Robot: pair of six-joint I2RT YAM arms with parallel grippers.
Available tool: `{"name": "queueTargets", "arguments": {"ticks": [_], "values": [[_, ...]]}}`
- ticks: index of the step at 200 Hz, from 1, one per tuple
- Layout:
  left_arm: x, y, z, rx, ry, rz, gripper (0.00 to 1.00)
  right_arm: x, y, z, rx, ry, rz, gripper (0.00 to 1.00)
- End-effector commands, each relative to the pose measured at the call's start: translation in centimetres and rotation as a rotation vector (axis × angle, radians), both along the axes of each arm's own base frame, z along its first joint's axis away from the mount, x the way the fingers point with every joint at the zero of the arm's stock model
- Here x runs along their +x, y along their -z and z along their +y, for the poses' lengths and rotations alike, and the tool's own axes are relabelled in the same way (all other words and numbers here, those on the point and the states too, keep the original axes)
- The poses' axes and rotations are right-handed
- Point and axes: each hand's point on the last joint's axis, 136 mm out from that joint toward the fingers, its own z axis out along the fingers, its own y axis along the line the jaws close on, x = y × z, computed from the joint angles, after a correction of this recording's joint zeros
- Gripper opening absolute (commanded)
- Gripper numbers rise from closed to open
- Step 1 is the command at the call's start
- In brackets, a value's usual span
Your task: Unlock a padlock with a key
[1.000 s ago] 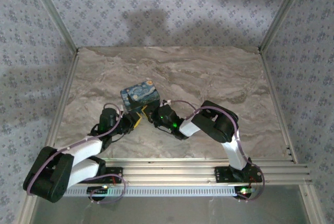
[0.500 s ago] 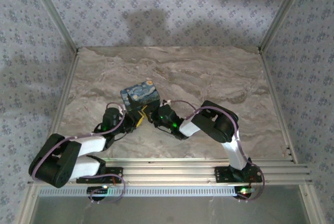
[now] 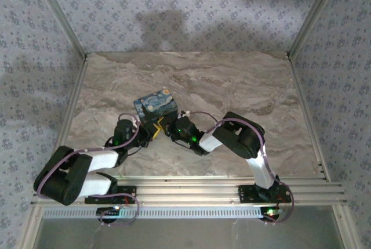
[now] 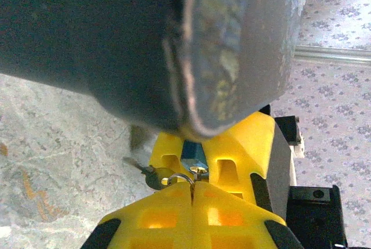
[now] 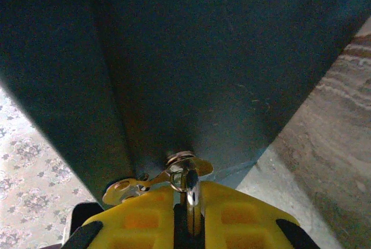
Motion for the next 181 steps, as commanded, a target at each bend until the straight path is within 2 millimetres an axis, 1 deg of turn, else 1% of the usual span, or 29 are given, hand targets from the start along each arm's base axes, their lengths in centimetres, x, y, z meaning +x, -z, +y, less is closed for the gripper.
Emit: {"name": "queueTargets", "arguments": {"ticks": [1,49,81,123,165,181], "values": [[0.9,-1.1,-0.5,-0.014,0.001,-0.039,0.00,-0.4,-0.7,0.4,0.004,-0.004,-0.009,0.00],[1.3,-1.0,-0.5,-0.004,-0.005,-0.041,0.00,-1.0,-0.8,0.7,-0.005,-0.017,-0.005,0.00],[2.0,-1.1,-0.8,-0.005,-0.006,-0.046,0.00,-1.6,-1.0,1.1,-0.004,-0.027,-0.001,0.00],[3.2,-0.5,-0.7,-0.013,-0.034,-0.045,0.00,-2.1,-1.7,1.8,0.017,-0.056,0.007,0.00],[4.4,-1.3,-0.8,-0.079,-0.052,-0.059,0.00,-2.7,-2.0,2.2,0.035,-0.076,0.009,0.00],[4.5,-1.4,-0.9,-0.064,-0.038,-0.067,0.00,-2.6,-2.1,2.2,0.039,-0.075,0.008,0.00]]}}
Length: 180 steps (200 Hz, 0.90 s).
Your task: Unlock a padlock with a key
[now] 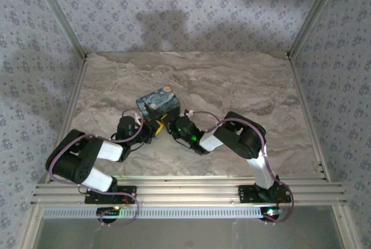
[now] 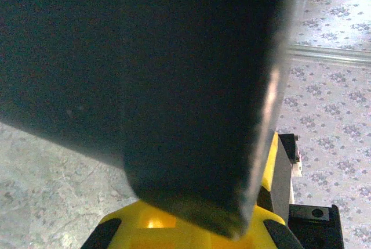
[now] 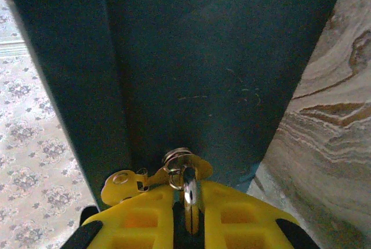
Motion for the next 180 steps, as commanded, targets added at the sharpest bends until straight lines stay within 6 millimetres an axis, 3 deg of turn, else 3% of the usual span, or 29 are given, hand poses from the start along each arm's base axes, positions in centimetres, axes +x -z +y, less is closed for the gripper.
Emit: {"name": "queueTargets", "arguments": {"ticks": [1,30,74,117,180], "values": [[2.4,-1.8,0.2,-0.004,-0.050,-0.063,0.00,-4.0,-2.2,3.5,0.073,-0.176,0.020,0.00],[1.8,-1.7,0.2,0.173,0.054,-0.127,0.00,-3.7,-2.5,3.6,0.077,-0.196,0.021,0.00],[-0.4,0.2,2.0,0.652,0.264,-0.260,0.00,-4.1,-2.9,3.8,-0.009,-0.263,0.040,0.00],[-1.4,1.4,3.0,0.743,0.285,-0.302,0.00,-4.3,-2.7,3.3,-0.042,-0.269,0.053,0.34],[-2.0,-0.4,3.4,0.767,0.296,-0.400,0.00,-3.8,-3.6,1.4,-0.095,-0.247,0.031,0.65]]}}
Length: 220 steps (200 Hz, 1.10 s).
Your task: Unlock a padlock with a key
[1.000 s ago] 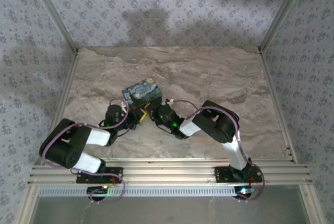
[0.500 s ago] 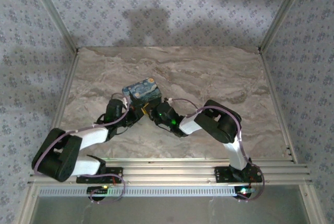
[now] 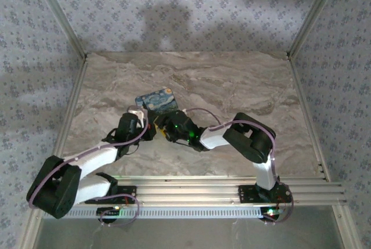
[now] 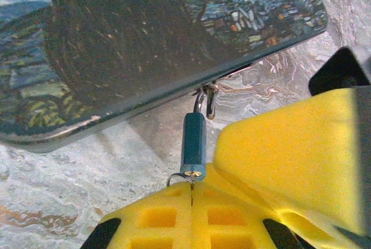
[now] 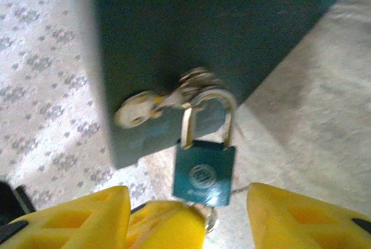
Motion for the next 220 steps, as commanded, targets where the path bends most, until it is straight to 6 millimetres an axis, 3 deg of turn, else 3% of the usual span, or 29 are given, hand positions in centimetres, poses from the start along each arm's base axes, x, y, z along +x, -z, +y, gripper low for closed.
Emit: {"name": "queueTargets", "arguments": {"ticks": [1,57,121,166,220], "values": [[-0.3,-0.2,0.6,0.055,0.023,-0.040,0.00,-0.3,-1.8,-0.6,-0.009,-0.024,-0.032,0.66],[-1.0,-0.2,0.6,0.128,0.111,-0.094,0.00,0.1,-2.2,-2.7,-0.107,-0.031,-0.049,0.69],[-1.5,-2.4,0.1,0.238,0.199,-0.251,0.00,-0.7,-0.7,-1.1,-0.160,-0.142,-0.005,0.67],[-2.0,-1.8,-0.1,0.321,0.243,-0.280,0.00,-1.3,-0.3,-0.3,-0.224,-0.239,0.007,0.66],[-2.1,-1.9,-0.8,0.406,0.280,-0.329,0.00,-1.6,-0.3,-2.7,-0.416,-0.347,0.005,0.62]]}}
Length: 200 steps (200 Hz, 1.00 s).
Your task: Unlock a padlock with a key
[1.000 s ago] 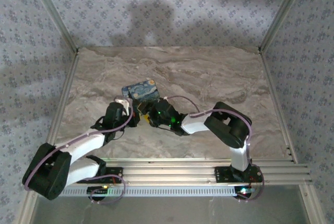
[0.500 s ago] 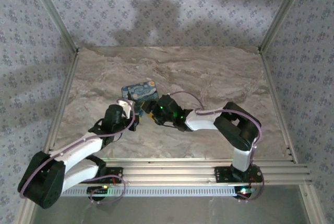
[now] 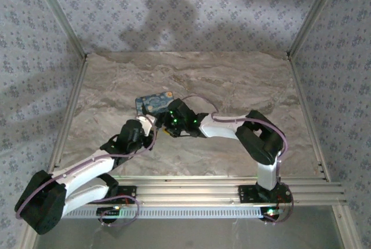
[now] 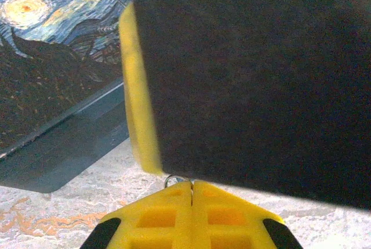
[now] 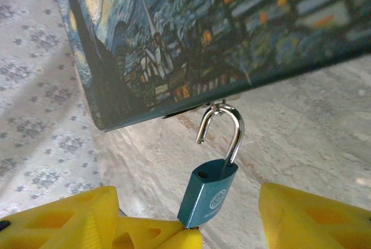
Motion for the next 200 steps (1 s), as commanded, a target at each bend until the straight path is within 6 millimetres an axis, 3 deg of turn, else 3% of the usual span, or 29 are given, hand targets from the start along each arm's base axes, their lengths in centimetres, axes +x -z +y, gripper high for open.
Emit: {"name": "queueTargets", "arguments": {"ticks": [1,14,18,59,200], "values": [[0.4,-0.6,-0.1,0.057,0.013,-0.054,0.00,-0.7,0.6,-1.9,-0.129,-0.076,0.008,0.62],[0.4,-0.6,-0.2,0.069,0.016,-0.064,0.00,-1.0,1.1,-2.4,-0.153,-0.097,0.028,0.59],[0.4,-0.7,-0.2,0.072,0.016,-0.068,0.00,-0.5,0.1,-1.8,-0.134,-0.101,0.012,0.58],[0.2,-0.8,-0.7,0.098,0.033,-0.092,0.00,-0.5,0.0,-1.2,-0.127,-0.134,0.024,0.49],[0.2,-1.9,-2.2,0.153,0.072,-0.164,0.00,-1.5,1.4,-0.5,-0.155,-0.181,0.095,0.45]]}}
